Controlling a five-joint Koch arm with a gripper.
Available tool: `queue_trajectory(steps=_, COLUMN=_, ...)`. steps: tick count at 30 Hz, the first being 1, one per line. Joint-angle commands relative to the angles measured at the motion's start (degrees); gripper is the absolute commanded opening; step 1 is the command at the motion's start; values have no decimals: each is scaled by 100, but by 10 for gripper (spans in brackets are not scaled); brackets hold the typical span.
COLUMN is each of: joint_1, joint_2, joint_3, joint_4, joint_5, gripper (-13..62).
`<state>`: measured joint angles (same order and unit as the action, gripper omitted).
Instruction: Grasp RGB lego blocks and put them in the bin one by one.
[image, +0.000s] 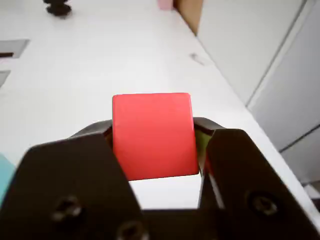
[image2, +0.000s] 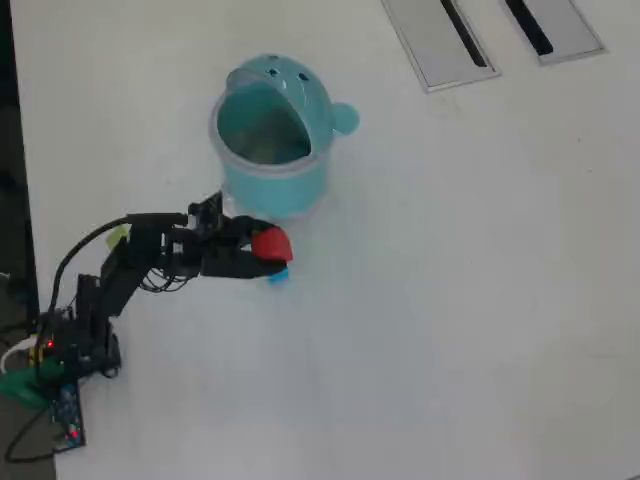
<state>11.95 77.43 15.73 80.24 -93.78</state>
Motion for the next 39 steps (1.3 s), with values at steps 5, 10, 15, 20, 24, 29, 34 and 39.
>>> queue_trajectory(steps=5, joint_1=-501, joint_2=483, joint_3=9, joint_4=-844, joint_5=53, gripper=118)
queue_trajectory(steps=10, joint_1=-835, joint_2=809, joint_3=712, joint_4=-1441, joint_5=62, gripper=118)
queue_trajectory(steps=15, joint_1=-1011, joint_2=1055, joint_3=1301, joint_4=-1784, joint_5=62, gripper=117)
queue_trajectory(steps=20, joint_1=-1187, joint_2=1327, joint_3=2109, joint_4=-2399, joint_5=53, gripper=117)
queue_trajectory(steps=24, joint_1=-1433, joint_2=1547, joint_3=2716, joint_4=-2848, joint_5=53, gripper=117)
queue_trajectory(steps=29, joint_1=-1731, joint_2=1767, joint_3=3278, joint_4=-3199, joint_5=53, gripper=117)
queue_trajectory(steps=34, joint_1=-2118, joint_2=2127, joint_3=4034, joint_4=-3762, joint_5=-141, gripper=117)
queue_trajectory(steps=39, joint_1=-2540, joint_2=2619, joint_3=4869, joint_4=-4421, joint_5=-202, gripper=117)
